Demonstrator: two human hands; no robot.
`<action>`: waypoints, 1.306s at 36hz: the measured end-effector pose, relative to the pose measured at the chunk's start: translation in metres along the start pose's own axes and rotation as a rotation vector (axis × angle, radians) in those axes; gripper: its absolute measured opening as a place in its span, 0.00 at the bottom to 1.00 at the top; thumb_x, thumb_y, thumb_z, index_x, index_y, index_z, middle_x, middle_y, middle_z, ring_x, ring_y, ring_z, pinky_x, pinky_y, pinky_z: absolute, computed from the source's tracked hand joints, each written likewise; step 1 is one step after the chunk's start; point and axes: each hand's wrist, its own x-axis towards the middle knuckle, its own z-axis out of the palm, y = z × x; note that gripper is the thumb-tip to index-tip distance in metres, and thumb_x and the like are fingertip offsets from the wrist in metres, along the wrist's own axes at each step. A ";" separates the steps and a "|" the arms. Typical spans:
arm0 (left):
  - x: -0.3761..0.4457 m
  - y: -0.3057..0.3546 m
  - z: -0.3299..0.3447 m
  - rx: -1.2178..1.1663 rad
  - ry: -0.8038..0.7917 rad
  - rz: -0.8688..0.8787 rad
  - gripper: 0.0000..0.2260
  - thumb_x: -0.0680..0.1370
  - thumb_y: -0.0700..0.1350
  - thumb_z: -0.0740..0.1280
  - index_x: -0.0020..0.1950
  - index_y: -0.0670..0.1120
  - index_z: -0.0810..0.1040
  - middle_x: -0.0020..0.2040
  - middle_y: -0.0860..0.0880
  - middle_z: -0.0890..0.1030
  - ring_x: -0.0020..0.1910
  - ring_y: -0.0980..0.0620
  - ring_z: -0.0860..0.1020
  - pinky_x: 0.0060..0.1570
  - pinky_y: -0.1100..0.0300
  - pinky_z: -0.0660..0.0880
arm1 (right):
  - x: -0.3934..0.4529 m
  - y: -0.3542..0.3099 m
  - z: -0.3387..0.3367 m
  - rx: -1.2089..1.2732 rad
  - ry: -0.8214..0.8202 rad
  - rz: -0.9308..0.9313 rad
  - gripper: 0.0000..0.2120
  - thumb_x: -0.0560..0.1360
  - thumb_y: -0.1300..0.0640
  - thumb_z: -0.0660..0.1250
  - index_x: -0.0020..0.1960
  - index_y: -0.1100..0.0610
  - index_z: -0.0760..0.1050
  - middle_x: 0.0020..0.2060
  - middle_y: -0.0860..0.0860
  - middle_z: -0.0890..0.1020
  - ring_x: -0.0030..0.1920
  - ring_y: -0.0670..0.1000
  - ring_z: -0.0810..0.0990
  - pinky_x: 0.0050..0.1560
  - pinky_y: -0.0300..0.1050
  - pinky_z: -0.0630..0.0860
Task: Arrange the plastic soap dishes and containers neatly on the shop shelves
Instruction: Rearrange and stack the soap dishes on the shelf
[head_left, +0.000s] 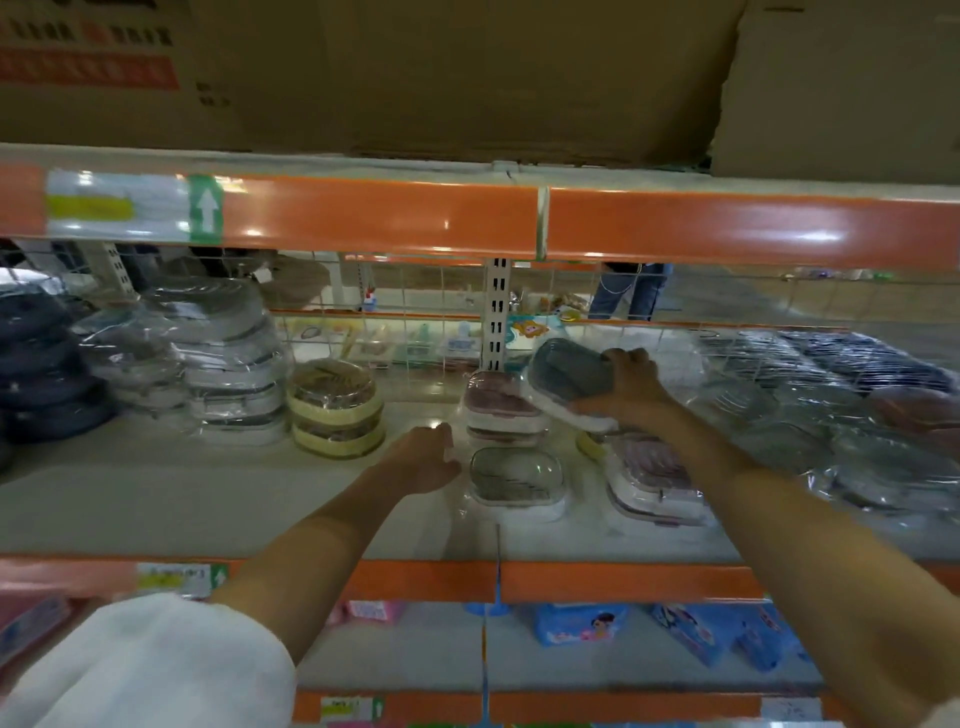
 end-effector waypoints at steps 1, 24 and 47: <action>0.000 -0.004 -0.002 -0.008 -0.001 -0.008 0.19 0.78 0.50 0.63 0.67 0.45 0.69 0.60 0.44 0.77 0.60 0.46 0.75 0.49 0.58 0.70 | -0.004 -0.008 0.006 0.033 -0.022 -0.022 0.40 0.66 0.45 0.77 0.70 0.59 0.64 0.62 0.61 0.65 0.64 0.60 0.65 0.63 0.49 0.66; -0.054 -0.095 -0.012 -0.198 0.032 0.126 0.43 0.64 0.60 0.75 0.73 0.42 0.64 0.65 0.45 0.69 0.64 0.47 0.68 0.64 0.65 0.65 | -0.061 -0.147 0.146 0.101 -0.284 -0.258 0.44 0.66 0.42 0.76 0.73 0.58 0.61 0.68 0.56 0.63 0.69 0.57 0.62 0.66 0.55 0.66; -0.011 0.056 0.005 0.033 0.042 0.157 0.25 0.76 0.54 0.67 0.71 0.49 0.67 0.68 0.45 0.65 0.69 0.45 0.61 0.67 0.50 0.61 | -0.028 0.018 0.011 -0.022 -0.152 -0.083 0.15 0.71 0.53 0.73 0.51 0.63 0.78 0.48 0.57 0.79 0.52 0.58 0.78 0.48 0.46 0.71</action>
